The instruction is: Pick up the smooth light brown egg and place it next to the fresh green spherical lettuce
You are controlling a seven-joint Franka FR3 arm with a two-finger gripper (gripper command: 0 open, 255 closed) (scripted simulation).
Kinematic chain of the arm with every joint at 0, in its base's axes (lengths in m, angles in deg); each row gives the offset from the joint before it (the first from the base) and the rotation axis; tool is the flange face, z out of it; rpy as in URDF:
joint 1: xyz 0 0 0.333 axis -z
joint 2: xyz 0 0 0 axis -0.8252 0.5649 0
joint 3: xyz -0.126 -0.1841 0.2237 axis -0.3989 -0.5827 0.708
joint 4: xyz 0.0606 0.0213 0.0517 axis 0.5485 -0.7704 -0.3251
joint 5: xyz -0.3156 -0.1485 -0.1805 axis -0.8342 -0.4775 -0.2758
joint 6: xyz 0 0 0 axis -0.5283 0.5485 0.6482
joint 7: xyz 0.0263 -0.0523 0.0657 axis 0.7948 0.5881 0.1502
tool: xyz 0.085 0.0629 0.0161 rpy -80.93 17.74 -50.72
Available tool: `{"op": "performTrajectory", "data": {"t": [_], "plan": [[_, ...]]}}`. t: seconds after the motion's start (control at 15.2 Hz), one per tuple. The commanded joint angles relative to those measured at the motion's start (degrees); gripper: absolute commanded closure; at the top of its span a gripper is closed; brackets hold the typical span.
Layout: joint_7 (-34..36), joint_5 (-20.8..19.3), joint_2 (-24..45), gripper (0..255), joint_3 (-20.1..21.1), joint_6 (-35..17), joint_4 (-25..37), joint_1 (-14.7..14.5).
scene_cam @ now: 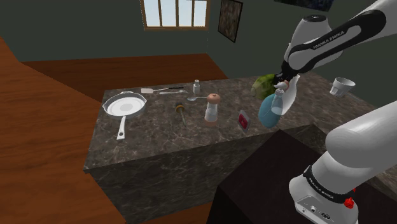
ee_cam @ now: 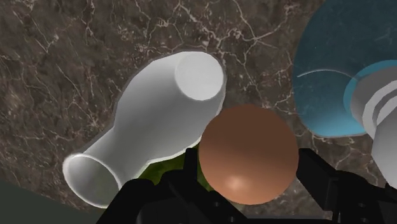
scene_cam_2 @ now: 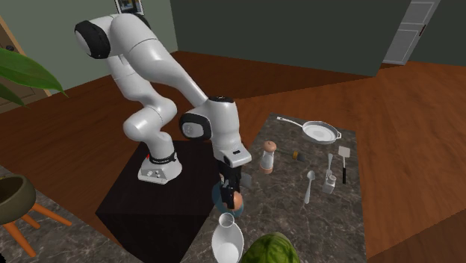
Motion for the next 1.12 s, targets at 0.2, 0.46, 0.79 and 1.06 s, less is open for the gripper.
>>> {"op": "performTrajectory", "data": {"t": [0.2, 0.46, 0.79, 1.06], "plan": [[1.81, -1.95, 3.38, 255, -0.13, -4.79, -1.41, 0.89], [3.72, -3.85, 6.53, 255, -0.05, -8.55, -2.07, 1.67], [6.83, -7.03, 10.84, 255, 0.29, -13.19, -2.44, 2.94], [10.23, -10.6, 14.57, 255, 0.96, -16.75, -2.31, 4.46]]}}
